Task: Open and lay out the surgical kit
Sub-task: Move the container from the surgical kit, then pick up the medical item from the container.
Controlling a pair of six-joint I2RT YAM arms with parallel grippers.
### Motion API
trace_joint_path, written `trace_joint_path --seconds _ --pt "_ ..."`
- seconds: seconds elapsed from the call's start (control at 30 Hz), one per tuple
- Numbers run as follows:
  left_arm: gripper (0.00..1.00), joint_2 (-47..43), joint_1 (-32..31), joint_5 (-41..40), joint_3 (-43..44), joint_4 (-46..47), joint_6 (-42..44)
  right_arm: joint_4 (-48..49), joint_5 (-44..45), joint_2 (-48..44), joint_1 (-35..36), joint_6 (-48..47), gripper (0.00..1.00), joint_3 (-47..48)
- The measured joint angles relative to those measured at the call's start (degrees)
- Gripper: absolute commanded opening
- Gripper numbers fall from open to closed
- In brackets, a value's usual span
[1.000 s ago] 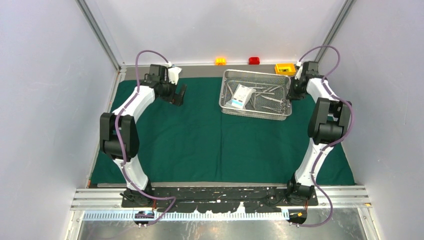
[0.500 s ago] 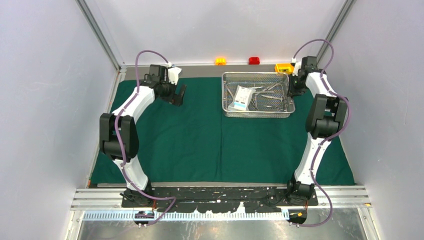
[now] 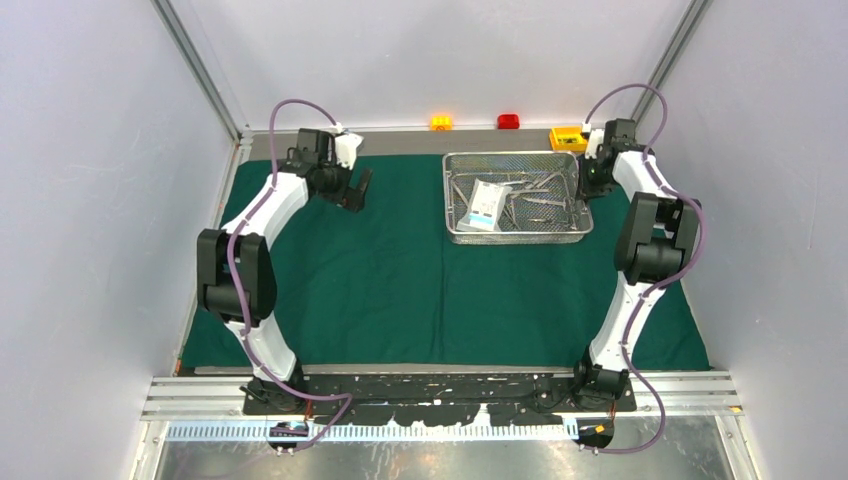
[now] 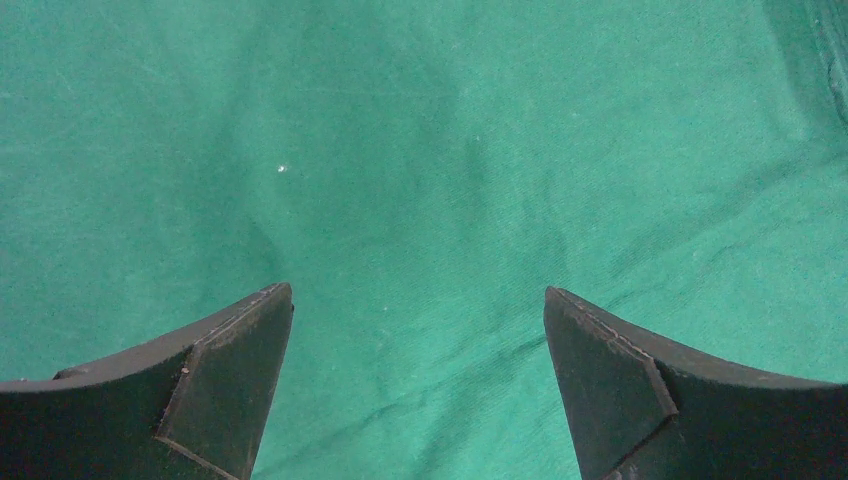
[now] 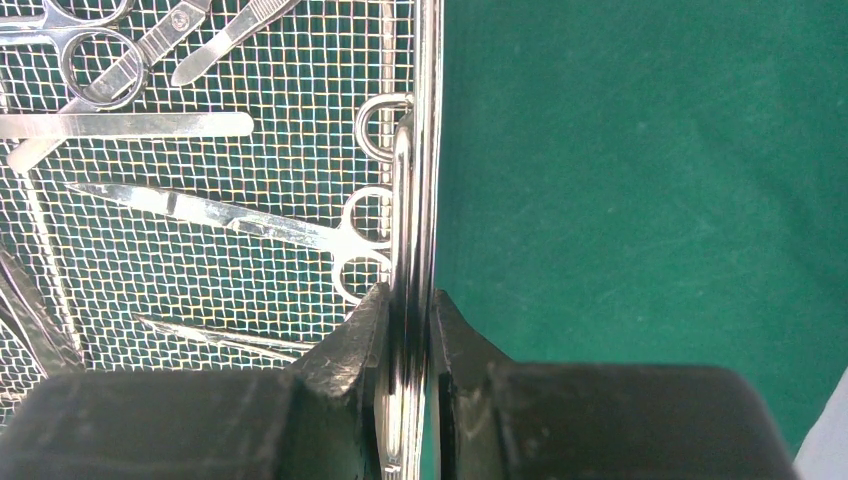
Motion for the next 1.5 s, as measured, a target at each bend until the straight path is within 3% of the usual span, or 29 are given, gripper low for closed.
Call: trace_joint_path --seconds 0.17,0.57,0.63,0.77,0.83,1.1,1.5 --pt "0.99 -0.35 0.00 -0.11 0.00 0.00 0.04 0.04 0.17 -1.75 -0.04 -0.09 0.02 -2.51" --pt "1.00 -0.55 0.00 -2.10 -0.09 0.00 0.04 0.85 2.32 -3.76 0.00 1.99 0.24 -5.14" --pt "1.00 -0.68 0.00 -2.93 -0.09 0.02 0.04 0.59 2.86 -4.44 -0.02 2.67 0.32 -5.81" --pt "1.00 -0.85 0.00 -5.05 -0.09 -0.02 0.09 0.28 3.48 -7.61 0.00 4.39 0.58 -7.69" --pt "1.00 -0.85 0.00 -5.99 -0.07 0.00 0.04 0.52 3.48 -9.75 0.00 5.16 0.65 -8.00" --pt "1.00 -0.85 0.02 -7.78 0.17 0.00 -0.48 5.18 1.64 -13.68 2.54 5.90 0.66 -6.25" --pt "1.00 -1.33 1.27 -2.67 1.99 -2.36 -3.04 7.69 -6.43 -7.67 20.41 11.93 0.70 -5.68"
